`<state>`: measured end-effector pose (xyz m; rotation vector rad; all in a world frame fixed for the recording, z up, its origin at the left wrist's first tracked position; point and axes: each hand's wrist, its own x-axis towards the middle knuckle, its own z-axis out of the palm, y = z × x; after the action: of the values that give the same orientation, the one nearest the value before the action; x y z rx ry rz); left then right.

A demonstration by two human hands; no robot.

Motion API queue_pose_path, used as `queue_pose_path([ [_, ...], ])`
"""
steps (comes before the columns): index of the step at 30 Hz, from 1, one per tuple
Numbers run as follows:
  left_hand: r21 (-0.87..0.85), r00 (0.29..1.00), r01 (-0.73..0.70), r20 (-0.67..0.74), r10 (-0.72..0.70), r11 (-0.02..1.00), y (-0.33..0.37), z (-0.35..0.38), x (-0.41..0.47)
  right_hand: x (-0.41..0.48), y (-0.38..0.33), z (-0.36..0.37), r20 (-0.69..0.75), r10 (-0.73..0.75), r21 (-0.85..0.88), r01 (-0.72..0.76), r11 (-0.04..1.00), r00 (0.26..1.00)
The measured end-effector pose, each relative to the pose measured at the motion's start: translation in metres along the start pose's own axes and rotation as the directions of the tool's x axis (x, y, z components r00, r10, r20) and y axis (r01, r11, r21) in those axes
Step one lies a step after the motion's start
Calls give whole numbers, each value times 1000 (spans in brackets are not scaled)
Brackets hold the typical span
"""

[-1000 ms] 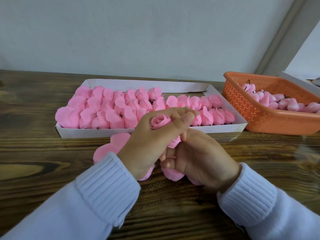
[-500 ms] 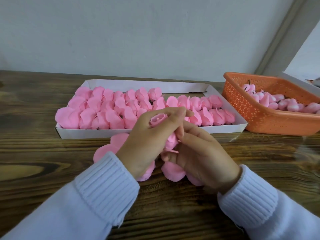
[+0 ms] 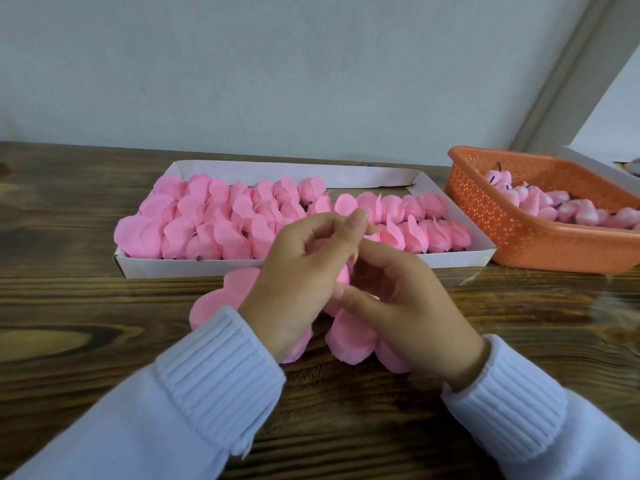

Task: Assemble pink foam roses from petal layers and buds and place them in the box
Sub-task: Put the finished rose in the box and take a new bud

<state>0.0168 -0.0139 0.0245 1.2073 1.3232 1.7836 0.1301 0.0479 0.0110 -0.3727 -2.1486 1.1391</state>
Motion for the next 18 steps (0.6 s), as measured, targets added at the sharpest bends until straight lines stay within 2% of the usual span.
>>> queue_pose_path([
  [2, 16, 998, -39, -46, 40, 999, 3, 0, 1, 1, 0, 2, 17, 21, 5, -21, 1000, 1000],
  [4, -59, 986, -26, -166, 16, 998, 6, -1, 3, 1, -3, 2, 34, 59, 85, -62, 994, 998],
  [7, -407, 921, 105, -305, -243, 907, 9, -10, 9, 3, -6, -4, 23, 127, 189, -129, 974, 992],
  [8, -437, 900, 121, -331, -284, 891, 10, -15, 10, 4, -6, -6, 8, 161, 214, -159, 964, 987],
  [11, -244, 896, 129, -387, -219, 961, 4, -31, 7, 18, -3, -18, -71, 310, 382, -261, 886, 948],
  [13, -91, 912, 161, -366, -183, 983, 0, -39, 4, 37, 1, -30, -104, 399, 488, -303, 819, 911],
  [18, -149, 884, 269, -354, -305, 952, -11, -47, 7, 105, 15, -64, -228, 542, 409, -425, 807, 809],
])
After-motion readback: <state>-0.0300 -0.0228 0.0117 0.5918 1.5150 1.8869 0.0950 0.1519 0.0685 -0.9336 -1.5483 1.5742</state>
